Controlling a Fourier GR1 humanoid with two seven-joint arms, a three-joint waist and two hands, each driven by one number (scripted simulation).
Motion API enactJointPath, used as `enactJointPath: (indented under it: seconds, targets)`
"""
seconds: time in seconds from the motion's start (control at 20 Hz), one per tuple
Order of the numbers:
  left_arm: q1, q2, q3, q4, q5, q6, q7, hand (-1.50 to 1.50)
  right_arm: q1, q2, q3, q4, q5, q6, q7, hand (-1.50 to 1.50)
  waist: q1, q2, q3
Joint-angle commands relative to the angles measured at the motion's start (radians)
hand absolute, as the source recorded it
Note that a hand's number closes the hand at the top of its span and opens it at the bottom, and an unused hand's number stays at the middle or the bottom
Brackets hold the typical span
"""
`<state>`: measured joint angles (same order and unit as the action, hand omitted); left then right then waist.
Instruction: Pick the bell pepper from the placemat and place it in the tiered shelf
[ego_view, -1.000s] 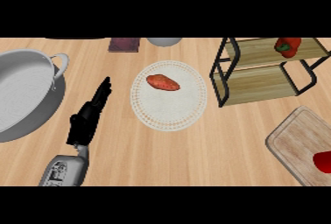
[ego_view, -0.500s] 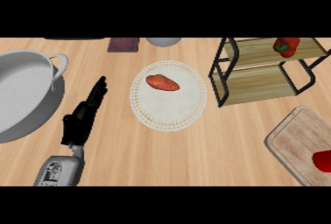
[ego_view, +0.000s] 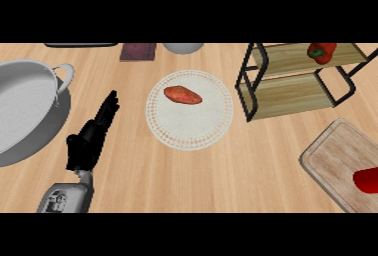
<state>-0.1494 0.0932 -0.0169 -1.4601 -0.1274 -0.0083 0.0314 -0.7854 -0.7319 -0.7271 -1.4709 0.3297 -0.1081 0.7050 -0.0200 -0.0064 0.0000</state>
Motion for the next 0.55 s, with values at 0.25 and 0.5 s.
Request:
enactJointPath:
  seconds: [0.25, 0.5]
  targets:
    - [0.026, 0.007, 0.012, 0.007, 0.003, -0.006, -0.025, 0.0, 0.302, -0.22, -0.32, 0.091, -0.237, 0.349, -0.096, -1.5, -0.011, 0.001, 0.002]
    - [-0.015, -0.015, 0.004, 0.059, -0.019, 0.017, -0.037, 0.0, 0.398, -0.338, -0.47, 0.237, -0.353, 0.529, -0.152, -1.5, -0.008, 0.003, 0.001]
